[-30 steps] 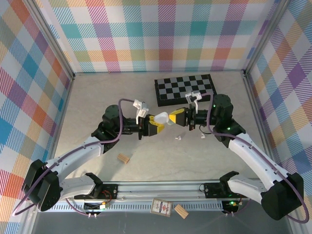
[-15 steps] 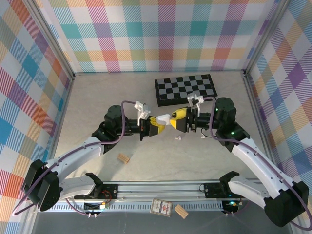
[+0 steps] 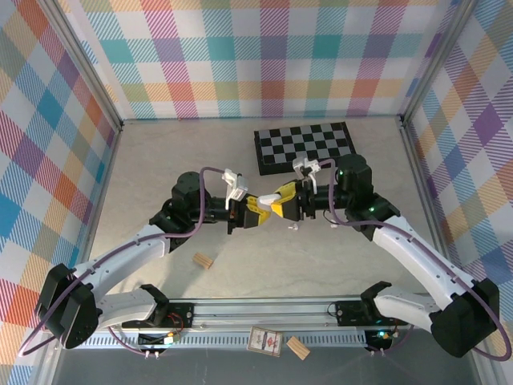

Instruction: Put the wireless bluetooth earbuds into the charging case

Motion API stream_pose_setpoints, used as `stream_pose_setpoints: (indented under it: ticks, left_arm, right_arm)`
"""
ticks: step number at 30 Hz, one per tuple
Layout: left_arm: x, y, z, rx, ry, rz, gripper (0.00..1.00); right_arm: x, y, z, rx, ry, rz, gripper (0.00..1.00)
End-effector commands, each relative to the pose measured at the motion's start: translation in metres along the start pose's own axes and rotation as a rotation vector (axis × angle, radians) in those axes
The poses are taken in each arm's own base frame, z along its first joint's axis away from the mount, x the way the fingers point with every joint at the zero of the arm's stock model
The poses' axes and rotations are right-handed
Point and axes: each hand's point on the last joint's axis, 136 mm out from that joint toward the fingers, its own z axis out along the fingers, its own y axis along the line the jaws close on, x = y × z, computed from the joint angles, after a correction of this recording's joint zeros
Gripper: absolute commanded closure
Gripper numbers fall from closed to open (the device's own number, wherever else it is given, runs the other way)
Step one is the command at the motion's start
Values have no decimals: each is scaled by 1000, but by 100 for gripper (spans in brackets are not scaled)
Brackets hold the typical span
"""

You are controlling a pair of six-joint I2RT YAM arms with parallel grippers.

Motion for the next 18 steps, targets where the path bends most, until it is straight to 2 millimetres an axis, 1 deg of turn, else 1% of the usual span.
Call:
stream_pose_setpoints:
  ticks: [1,4,6,8,10,12,14,18]
  left_arm:
    - [-17,-17,-2,51,-19,67,100]
    - [-16,-16,-2,46,-20,64,99]
    - [-20,-15,-3,35,-44,65,90]
    - [-30,-13,-4,18,-102,79,75]
    - [-37,-14,-6,15,-170,94,65]
    - [-46,-17,-11,11,-242,129,62]
    - [-50,-17,-13,1,-291,147,61]
    - [-54,-13,-12,-29,-314,130,61]
  right_arm:
    - [-14,17,-3,-47,-21,-73,70]
    - [-16,21,-5,-45,-33,-91,85]
    - [-16,24,-6,-46,-40,-101,90]
    - [-18,26,-8,-46,-61,-117,90]
    - [-21,29,-10,-48,-88,-127,91]
    - [-24,31,-11,-60,-119,-134,91]
    - [-28,34,-12,-76,-144,-137,91]
    - [-29,35,-10,-86,-156,-133,91]
